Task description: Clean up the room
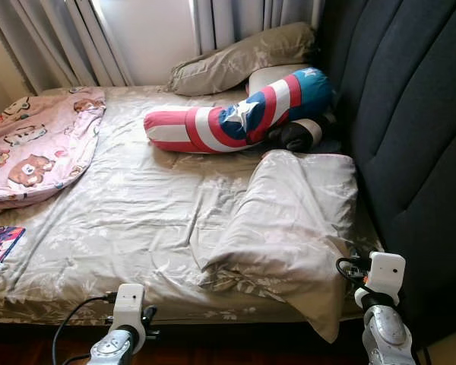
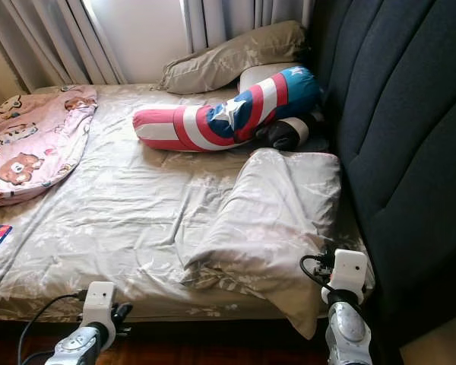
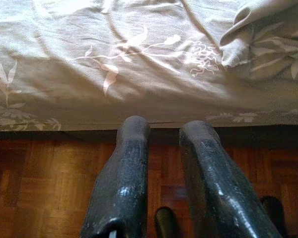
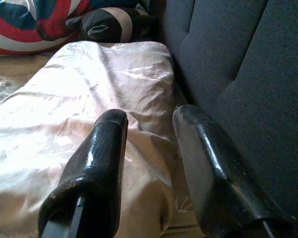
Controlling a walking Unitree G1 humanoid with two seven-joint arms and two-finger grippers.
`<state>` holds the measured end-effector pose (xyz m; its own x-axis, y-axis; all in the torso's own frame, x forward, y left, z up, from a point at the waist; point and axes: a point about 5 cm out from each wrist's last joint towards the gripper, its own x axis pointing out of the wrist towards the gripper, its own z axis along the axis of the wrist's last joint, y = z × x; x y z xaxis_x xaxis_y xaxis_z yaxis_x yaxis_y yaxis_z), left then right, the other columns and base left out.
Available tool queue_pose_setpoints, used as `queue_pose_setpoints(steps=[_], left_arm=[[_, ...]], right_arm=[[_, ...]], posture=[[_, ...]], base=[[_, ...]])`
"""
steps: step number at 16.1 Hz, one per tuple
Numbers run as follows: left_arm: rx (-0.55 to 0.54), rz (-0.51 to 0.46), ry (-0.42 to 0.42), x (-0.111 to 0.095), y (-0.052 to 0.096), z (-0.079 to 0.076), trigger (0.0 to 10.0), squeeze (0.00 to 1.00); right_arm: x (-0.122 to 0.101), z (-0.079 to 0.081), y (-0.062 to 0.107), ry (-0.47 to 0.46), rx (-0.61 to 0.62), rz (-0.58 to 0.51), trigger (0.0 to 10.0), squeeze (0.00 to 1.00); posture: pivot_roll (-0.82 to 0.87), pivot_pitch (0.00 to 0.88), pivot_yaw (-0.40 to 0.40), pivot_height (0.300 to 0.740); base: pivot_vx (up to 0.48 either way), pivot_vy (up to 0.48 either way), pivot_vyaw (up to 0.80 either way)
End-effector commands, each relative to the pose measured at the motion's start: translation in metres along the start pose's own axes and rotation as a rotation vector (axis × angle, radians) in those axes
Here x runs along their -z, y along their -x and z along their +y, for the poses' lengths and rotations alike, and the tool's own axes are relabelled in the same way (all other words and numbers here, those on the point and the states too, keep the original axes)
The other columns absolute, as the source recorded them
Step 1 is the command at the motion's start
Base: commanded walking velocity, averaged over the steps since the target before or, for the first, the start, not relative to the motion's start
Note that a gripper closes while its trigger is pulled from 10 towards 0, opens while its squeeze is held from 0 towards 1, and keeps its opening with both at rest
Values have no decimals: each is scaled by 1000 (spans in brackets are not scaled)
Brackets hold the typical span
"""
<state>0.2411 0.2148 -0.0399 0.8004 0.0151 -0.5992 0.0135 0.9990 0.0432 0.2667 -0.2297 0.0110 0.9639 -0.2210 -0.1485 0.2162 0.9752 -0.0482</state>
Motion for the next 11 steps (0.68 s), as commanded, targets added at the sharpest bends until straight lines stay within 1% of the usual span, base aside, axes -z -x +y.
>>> queue_pose_setpoints(steps=[1, 2, 5, 7, 11], left_arm=[[10, 21, -9, 1, 0, 1, 10000, 0], [29, 31, -33, 1, 0, 0, 10000, 0], [38, 51, -33, 7, 1, -1, 10000, 0], [35, 101, -77, 17, 5, 4, 10000, 0], [36, 115, -67, 19, 6, 4, 10000, 0]], right_arm=[[-1, 3, -2, -2, -12, 7, 10000, 0], [0, 5, -2, -5, -14, 14, 10000, 0], [0, 5, -3, -9, -12, 24, 10000, 0], [-1, 6, -3, -23, -11, 16, 10000, 0], [-1, 5, -3, -19, -5, 22, 10000, 0]], posture=[[-114, 0, 29, 740], [-114, 0, 28, 740], [-115, 0, 29, 740], [-110, 0, 26, 740], [-111, 0, 27, 740]], base=[[0, 0, 0], [0, 0, 0], [0, 0, 0], [0, 0, 0], [0, 0, 0]])
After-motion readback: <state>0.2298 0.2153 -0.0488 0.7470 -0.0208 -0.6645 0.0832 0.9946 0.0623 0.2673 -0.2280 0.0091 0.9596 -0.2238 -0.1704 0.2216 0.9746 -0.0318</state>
